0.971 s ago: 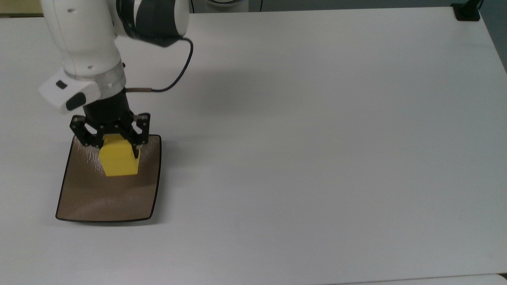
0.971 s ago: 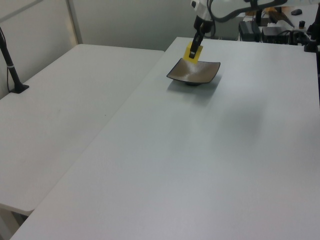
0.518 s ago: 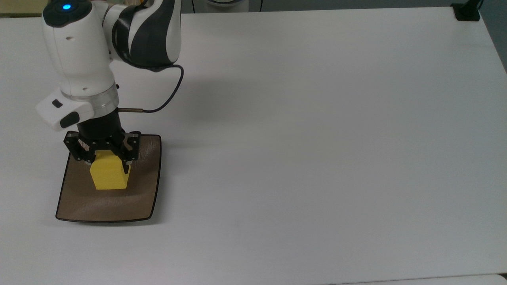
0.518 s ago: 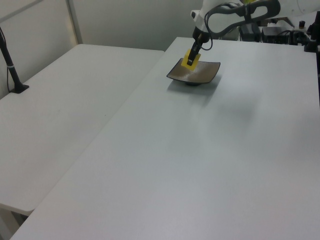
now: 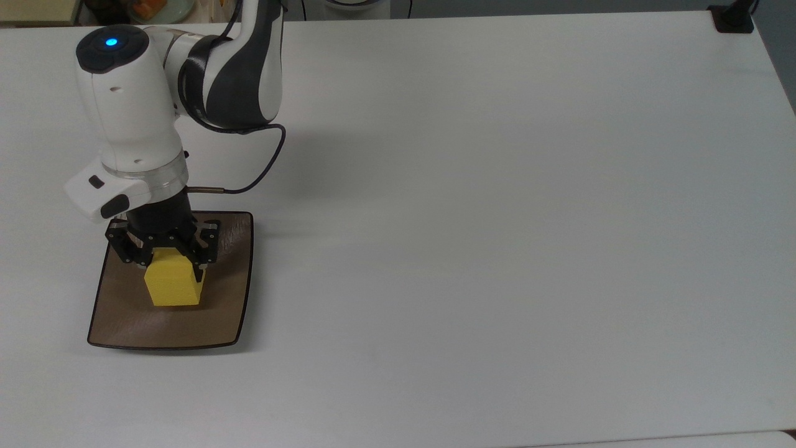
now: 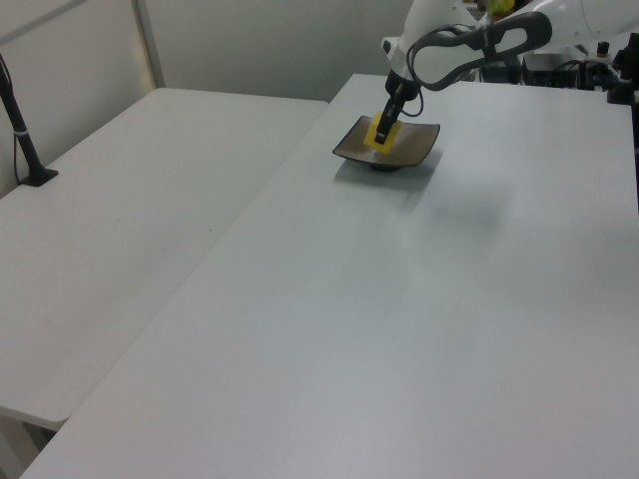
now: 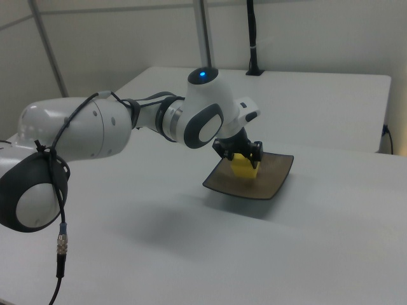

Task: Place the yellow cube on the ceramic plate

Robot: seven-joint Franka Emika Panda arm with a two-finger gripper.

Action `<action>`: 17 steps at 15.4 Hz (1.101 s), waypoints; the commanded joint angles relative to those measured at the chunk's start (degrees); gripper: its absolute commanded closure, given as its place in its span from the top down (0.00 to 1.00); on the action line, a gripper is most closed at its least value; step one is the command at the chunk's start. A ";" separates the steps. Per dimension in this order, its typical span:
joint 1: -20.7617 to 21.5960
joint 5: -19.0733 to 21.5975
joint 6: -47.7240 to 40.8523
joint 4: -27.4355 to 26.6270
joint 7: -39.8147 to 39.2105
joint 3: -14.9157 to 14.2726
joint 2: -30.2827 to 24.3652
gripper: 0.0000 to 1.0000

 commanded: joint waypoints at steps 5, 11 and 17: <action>0.46 0.76 1.35 -3.80 -1.60 -0.72 -1.23 0.66; 1.08 0.76 0.48 -6.34 -0.55 -0.81 -5.78 1.00; 3.62 1.03 -15.89 -15.93 6.81 -0.72 -24.76 1.00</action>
